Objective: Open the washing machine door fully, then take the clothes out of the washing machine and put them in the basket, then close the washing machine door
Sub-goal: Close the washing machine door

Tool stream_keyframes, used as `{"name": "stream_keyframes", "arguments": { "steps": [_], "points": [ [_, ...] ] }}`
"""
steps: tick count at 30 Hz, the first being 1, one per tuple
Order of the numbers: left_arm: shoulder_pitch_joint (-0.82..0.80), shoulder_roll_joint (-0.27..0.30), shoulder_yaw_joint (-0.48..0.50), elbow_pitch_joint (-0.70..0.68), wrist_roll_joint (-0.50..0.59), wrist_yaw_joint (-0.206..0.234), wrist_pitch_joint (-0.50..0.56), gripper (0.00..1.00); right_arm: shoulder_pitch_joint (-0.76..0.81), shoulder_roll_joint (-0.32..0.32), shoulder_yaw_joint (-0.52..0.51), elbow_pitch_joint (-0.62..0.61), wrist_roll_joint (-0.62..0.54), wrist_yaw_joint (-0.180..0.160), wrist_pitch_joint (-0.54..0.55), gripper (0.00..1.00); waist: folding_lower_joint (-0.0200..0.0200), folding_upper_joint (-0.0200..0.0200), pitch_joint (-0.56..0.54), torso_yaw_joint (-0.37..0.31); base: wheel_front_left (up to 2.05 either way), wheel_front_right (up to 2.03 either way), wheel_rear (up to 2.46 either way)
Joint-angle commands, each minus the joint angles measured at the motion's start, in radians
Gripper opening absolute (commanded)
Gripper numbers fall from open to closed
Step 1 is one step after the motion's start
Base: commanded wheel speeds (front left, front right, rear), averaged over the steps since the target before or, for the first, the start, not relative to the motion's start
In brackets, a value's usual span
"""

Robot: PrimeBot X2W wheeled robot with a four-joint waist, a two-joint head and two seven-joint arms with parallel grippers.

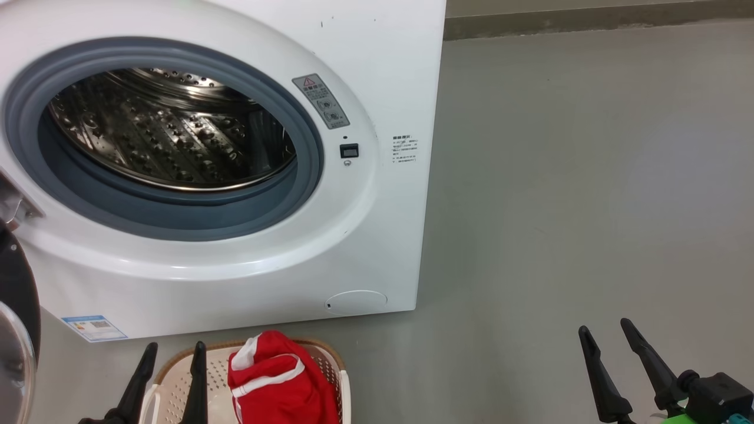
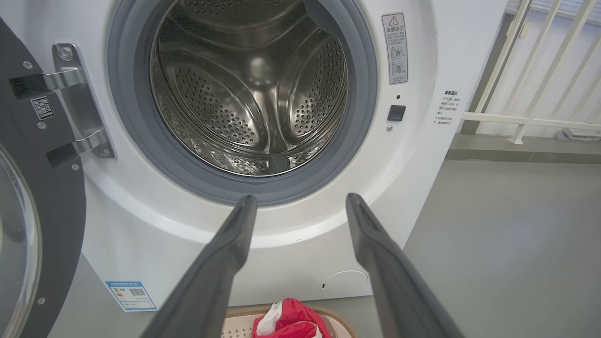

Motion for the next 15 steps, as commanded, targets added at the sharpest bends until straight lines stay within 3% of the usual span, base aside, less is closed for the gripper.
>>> {"name": "stream_keyframes", "arguments": {
  "steps": [1, 15],
  "points": [
    [-0.009, 0.007, 0.03, -0.028, 0.009, -0.006, -0.006, 1.0, -0.007, -0.019, 0.018, -0.026, 0.009, 0.008, -0.006, 1.0, 0.0, 0.0, 0.0, 0.0, 0.0, 0.0, 0.0],
    [-0.012, 0.007, 0.027, -0.024, 0.011, -0.006, -0.006, 1.0, -0.008, -0.018, 0.018, -0.025, 0.009, 0.008, -0.006, 1.0, 0.0, 0.0, -0.002, -0.001, 0.0, 0.0, 0.0]
  ]
}}
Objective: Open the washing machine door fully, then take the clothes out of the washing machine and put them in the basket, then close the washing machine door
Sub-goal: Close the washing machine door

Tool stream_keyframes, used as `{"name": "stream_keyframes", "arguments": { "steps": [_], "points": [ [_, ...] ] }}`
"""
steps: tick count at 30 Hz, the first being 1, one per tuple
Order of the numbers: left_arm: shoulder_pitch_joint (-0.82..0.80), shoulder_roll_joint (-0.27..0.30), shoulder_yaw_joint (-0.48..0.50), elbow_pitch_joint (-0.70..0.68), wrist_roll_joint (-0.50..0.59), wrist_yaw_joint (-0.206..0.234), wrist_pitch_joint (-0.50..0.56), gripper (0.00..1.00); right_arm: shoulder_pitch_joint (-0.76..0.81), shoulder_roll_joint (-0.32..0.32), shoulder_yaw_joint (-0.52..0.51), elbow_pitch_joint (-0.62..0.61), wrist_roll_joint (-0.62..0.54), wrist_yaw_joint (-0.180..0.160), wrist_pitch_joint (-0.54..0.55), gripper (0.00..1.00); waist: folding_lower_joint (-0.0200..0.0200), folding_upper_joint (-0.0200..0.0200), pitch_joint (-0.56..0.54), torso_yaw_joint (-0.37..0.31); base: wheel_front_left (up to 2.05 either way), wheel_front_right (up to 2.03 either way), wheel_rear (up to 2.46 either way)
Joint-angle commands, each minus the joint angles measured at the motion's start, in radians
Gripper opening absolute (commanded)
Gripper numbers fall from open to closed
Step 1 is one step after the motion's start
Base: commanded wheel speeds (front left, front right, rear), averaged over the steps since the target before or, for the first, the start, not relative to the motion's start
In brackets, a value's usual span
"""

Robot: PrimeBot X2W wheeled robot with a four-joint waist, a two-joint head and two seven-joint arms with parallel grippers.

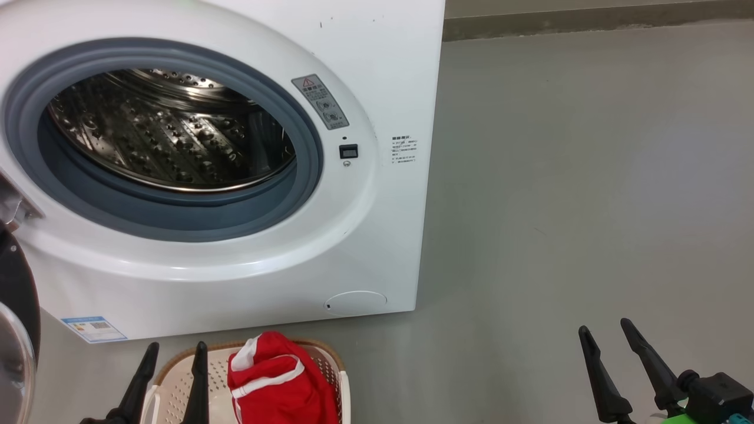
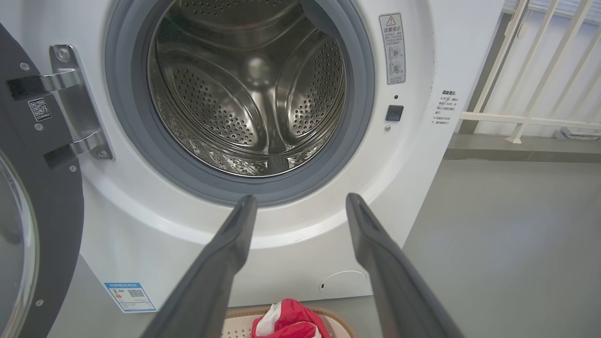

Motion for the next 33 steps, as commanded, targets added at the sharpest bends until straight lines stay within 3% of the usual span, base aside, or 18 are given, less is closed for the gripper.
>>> {"name": "stream_keyframes", "arguments": {
  "steps": [1, 19, 33],
  "points": [
    [-0.012, 0.007, 0.03, -0.024, 0.009, -0.006, -0.006, 1.0, -0.008, -0.018, 0.018, -0.025, 0.009, 0.008, -0.006, 1.0, 0.0, -0.0001, -0.001, 0.0, -0.17, 0.17, 0.0],
    [-0.011, 0.008, 0.023, -0.029, 0.009, -0.006, -0.006, 1.0, -0.008, -0.017, 0.017, -0.024, 0.01, 0.008, -0.006, 1.0, 0.0, -0.0001, 0.001, 0.001, -0.97, 0.97, 0.0],
    [-0.018, 0.009, 0.019, -0.029, 0.007, -0.006, -0.006, 1.0, -0.008, -0.012, 0.011, -0.025, 0.009, 0.008, -0.006, 1.0, 0.0, -0.0001, 0.003, 0.004, -0.09, 0.09, 0.0]
  ]
}}
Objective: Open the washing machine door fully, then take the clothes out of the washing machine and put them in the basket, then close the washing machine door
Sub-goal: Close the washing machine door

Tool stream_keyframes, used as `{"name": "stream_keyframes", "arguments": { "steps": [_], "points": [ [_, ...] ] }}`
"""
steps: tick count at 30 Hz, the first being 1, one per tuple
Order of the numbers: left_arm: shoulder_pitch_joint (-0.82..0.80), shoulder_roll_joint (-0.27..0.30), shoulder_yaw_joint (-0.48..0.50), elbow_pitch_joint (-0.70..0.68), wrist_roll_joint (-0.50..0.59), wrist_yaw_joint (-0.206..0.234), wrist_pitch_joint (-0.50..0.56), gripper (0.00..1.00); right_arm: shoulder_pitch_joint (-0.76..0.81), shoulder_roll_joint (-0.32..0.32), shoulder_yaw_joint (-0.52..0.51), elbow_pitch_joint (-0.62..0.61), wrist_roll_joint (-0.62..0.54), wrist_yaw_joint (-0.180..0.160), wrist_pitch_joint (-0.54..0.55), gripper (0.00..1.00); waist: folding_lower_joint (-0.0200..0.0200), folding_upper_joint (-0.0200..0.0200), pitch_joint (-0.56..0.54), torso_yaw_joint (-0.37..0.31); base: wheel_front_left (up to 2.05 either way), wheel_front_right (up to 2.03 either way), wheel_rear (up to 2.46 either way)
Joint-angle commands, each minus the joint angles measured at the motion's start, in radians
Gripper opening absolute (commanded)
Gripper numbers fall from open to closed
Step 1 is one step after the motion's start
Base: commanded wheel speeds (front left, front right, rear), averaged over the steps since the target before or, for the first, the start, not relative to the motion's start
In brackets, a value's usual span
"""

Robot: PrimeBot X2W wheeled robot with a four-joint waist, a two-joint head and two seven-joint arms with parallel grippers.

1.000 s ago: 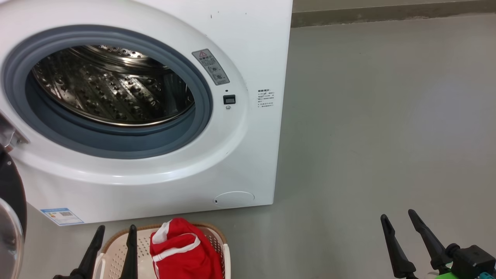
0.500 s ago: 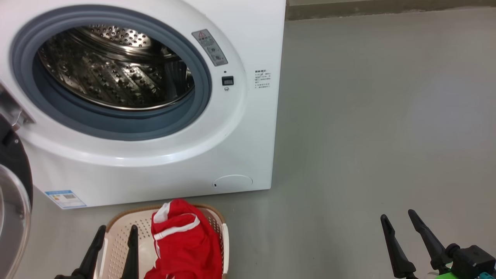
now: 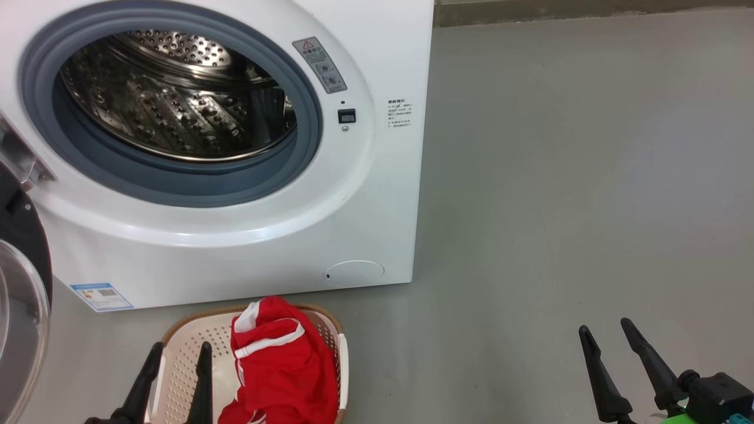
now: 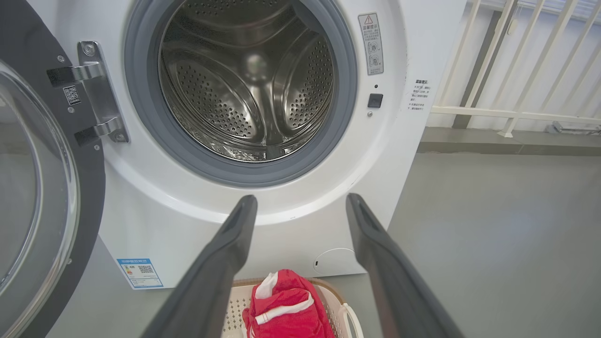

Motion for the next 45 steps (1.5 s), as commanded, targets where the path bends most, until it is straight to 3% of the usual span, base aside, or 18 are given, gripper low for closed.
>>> {"name": "stream_keyframes", "arguments": {
  "steps": [1, 14, 22, 34, 45],
  "points": [
    [-0.018, 0.009, 0.028, -0.028, 0.0, -0.006, -0.006, 1.0, -0.008, -0.014, 0.014, -0.025, 0.009, 0.008, -0.006, 1.0, 0.0, 0.0, 0.0, 0.001, 0.0, 0.0, 0.0],
    [-0.031, -0.002, 0.024, -0.01, -0.005, -0.006, -0.006, 1.0, -0.007, -0.014, 0.017, -0.028, 0.007, 0.008, -0.006, 1.0, 0.0, 0.0, 0.004, 0.055, 0.0, 0.0, 0.0],
    [-0.032, -0.012, 0.034, 0.016, -0.017, -0.003, -0.006, 1.0, -0.013, -0.027, 0.042, -0.023, 0.011, 0.008, -0.006, 1.0, 0.0, 0.0, 0.005, 0.171, 0.0, 0.0, 0.0],
    [-0.022, -0.013, -0.035, 0.033, -0.082, 0.038, -0.006, 1.0, -0.024, -0.046, 0.072, -0.028, 0.014, 0.008, -0.006, 1.0, 0.0, 0.0, 0.01, 0.357, 0.0, 0.0, 0.0],
    [-0.007, -0.013, -0.072, 0.033, -0.126, 0.066, -0.006, 1.0, -0.03, -0.056, 0.094, -0.03, 0.014, 0.008, -0.006, 1.0, 0.0, 0.0, 0.006, 0.473, 0.0, 0.0, 0.0]
  ]
}}
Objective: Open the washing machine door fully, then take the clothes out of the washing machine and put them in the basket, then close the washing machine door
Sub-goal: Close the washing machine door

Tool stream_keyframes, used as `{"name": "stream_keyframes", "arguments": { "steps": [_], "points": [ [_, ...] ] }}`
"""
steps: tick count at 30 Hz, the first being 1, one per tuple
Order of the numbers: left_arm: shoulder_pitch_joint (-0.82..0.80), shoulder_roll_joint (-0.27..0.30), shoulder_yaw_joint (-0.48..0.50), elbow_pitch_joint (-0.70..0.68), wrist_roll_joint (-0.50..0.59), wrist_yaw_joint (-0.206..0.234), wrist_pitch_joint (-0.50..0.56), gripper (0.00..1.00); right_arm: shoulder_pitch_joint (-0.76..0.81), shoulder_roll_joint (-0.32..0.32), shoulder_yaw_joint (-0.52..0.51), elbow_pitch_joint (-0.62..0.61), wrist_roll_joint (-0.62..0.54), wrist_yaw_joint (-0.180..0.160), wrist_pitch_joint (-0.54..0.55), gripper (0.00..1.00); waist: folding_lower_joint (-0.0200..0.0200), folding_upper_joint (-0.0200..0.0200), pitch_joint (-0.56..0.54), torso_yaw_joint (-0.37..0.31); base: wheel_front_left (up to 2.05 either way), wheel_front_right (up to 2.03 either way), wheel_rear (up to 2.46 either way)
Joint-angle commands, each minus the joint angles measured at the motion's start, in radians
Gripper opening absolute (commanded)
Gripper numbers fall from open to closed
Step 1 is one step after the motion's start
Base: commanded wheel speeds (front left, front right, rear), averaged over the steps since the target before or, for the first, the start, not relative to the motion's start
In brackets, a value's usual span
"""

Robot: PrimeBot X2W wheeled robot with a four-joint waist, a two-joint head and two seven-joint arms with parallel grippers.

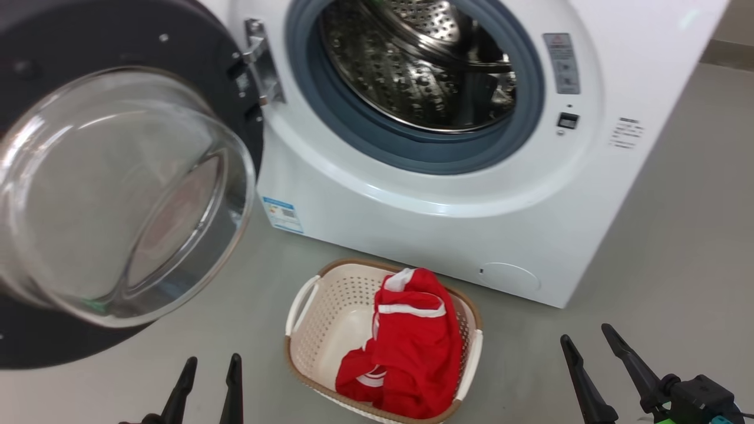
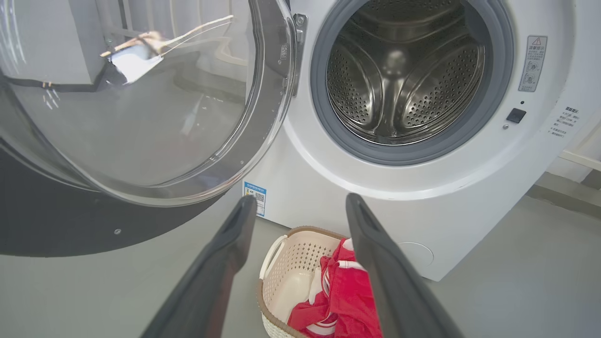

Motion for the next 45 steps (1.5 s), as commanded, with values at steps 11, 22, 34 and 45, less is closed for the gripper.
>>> {"name": "stream_keyframes", "arguments": {
  "steps": [11, 22, 34, 45],
  "points": [
    [0.009, 0.005, 0.008, -0.033, -0.038, 0.029, -0.006, 1.0, -0.038, -0.023, 0.043, -0.03, 0.015, 0.008, -0.006, 1.0, 0.0, 0.0, -0.004, 0.106, 0.0, 0.0, 0.0],
    [0.013, 0.005, 0.007, -0.043, -0.064, 0.045, -0.006, 1.0, -0.057, -0.024, 0.064, -0.022, 0.019, 0.008, -0.006, 1.0, 0.0, 0.0, 0.0, 0.11, 0.0, 0.0, 0.0],
    [-0.049, 0.005, 0.038, -0.085, -0.086, 0.007, -0.006, 0.0, -0.061, -0.009, 0.039, -0.026, 0.014, 0.008, -0.006, 1.0, 0.0, 0.0, 0.011, 0.11, 0.0, 0.0, 0.0],
    [-0.256, 0.026, 0.263, -0.338, 0.015, -0.05, -0.006, 0.0, -0.058, 0.011, 0.019, -0.032, 0.004, 0.008, -0.006, 1.0, 0.0, 0.0, 0.025, 0.114, 0.0, 0.0, 0.0]
  ]
}}
